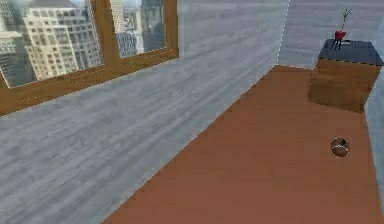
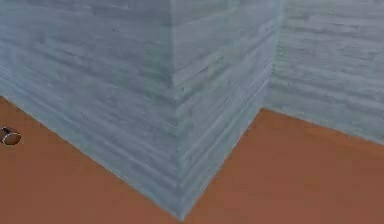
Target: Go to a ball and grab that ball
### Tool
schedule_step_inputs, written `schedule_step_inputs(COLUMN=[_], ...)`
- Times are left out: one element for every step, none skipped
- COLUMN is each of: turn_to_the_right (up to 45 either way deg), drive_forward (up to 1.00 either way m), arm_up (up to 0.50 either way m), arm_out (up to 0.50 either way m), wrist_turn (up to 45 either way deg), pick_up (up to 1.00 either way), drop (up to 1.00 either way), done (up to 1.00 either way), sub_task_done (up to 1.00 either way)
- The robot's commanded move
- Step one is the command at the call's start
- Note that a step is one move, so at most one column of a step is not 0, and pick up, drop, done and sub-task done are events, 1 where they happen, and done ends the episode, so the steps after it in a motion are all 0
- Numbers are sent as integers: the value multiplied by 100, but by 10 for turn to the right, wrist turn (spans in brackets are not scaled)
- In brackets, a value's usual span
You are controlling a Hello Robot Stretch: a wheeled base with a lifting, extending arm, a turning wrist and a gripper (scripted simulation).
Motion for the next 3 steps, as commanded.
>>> schedule_step_inputs(turn_to_the_right=[-450, -60, 0], drive_forward=[0, 0, 5], arm_up=[0, 0, 0], arm_out=[0, 0, 0], wrist_turn=[0, 0, 0], pick_up=[0, 0, 0], drop=[0, 0, 0], done=[0, 0, 0], sub_task_done=[0, 0, 0])
